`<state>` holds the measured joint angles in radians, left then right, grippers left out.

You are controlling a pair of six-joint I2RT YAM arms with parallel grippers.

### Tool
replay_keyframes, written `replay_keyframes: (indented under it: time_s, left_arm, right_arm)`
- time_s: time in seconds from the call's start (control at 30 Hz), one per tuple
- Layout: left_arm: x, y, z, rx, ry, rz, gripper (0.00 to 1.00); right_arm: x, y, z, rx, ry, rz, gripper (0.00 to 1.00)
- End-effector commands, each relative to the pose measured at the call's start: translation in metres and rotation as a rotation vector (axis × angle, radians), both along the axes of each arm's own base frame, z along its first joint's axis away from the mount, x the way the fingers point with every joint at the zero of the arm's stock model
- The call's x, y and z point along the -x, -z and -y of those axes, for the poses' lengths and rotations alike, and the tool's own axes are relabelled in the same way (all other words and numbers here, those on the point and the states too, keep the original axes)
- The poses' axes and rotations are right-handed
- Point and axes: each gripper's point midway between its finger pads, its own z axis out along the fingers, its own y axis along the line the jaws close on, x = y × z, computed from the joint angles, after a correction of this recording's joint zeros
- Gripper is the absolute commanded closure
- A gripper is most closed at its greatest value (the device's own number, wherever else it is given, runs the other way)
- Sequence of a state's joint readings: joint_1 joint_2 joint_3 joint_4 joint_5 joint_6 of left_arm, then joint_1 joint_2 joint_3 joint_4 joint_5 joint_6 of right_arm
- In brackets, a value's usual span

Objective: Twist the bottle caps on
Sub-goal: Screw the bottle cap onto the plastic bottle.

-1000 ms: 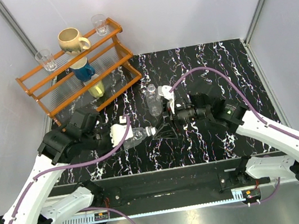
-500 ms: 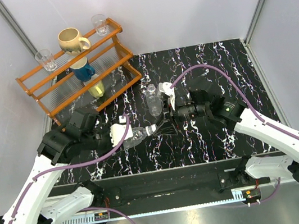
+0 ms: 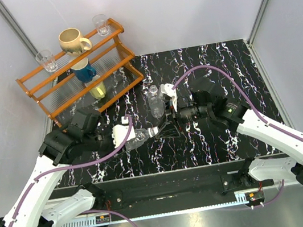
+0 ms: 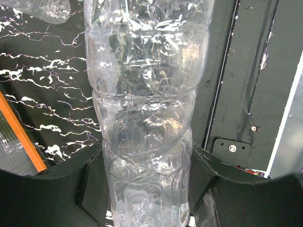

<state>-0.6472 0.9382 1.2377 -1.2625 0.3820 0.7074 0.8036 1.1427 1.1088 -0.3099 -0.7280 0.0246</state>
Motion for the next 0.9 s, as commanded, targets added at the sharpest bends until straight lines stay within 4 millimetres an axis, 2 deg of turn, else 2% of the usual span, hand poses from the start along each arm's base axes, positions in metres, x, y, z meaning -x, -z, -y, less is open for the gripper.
replay_keyframes:
  time_s: [0.0,0.37,0.87]
  left_arm:
    - [-0.01,-0.023,0.012,0.072,0.001,0.064,0.62]
    - [-0.014,-0.027,0.013,0.074,-0.009,0.07,0.62]
    - [-0.011,-0.02,0.015,0.069,-0.008,0.033,0.62]
  right_arm:
    - [0.002,-0.004,-0.003,-0.029,-0.03,-0.005,0.83]
    - [0.003,0.003,-0.002,-0.016,-0.027,-0.016,0.84]
    - [0.001,-0.01,-0.01,-0.06,-0.042,-0.016,0.85]
